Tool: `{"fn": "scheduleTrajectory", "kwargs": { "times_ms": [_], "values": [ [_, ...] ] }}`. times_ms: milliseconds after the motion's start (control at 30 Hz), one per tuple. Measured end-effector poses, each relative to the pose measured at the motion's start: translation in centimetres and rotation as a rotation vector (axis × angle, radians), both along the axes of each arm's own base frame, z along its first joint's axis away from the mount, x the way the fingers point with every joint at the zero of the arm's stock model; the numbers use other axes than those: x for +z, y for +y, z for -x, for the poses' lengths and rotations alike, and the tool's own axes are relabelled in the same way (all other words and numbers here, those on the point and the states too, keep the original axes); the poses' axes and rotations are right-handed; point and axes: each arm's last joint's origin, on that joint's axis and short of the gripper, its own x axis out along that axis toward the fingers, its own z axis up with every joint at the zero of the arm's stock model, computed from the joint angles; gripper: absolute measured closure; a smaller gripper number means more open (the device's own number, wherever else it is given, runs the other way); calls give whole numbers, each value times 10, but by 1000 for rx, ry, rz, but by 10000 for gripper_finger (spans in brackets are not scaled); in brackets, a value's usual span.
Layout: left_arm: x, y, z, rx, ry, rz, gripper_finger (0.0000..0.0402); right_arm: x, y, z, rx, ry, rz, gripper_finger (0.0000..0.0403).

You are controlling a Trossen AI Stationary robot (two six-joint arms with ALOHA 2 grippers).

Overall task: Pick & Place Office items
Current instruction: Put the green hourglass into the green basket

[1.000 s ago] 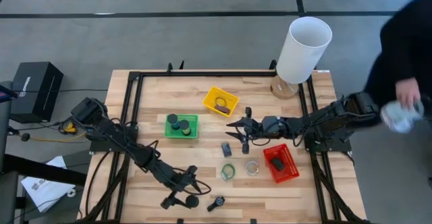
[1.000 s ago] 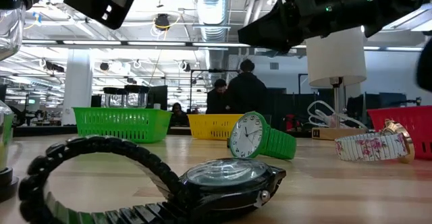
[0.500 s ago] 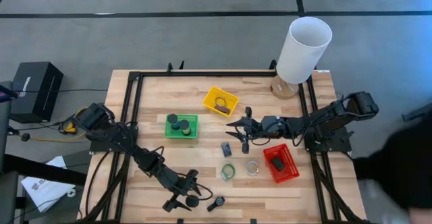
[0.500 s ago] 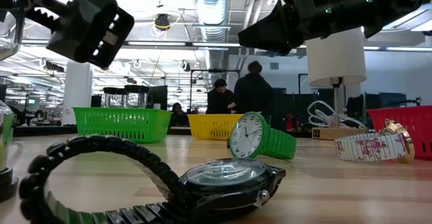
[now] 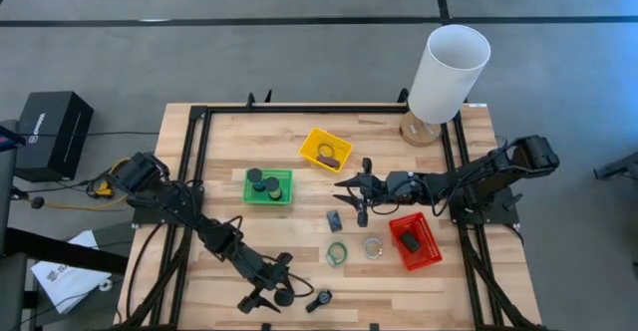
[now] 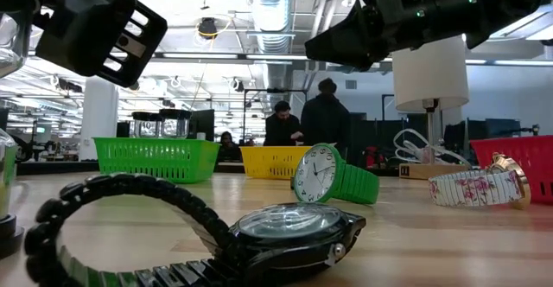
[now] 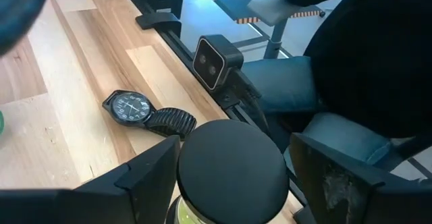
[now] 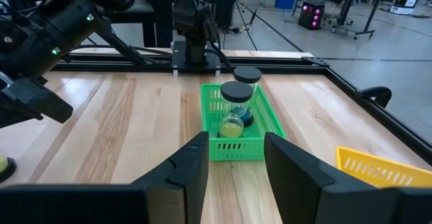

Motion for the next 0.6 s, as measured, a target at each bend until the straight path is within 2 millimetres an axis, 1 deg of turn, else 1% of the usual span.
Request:
{"fn": "scheduleTrajectory", "kwargs": {
  "times_ms": [367,467,600],
  "values": [
    [0,1,-1,4,-1,-2,188,0,0,0,0,0,0,269],
    [0,4,-3,15,-1,-2,193,0,0,0,0,0,0,269],
    [0,11,-8,43,0,-2,184,0,0,0,0,0,0,269]
  ]
}}
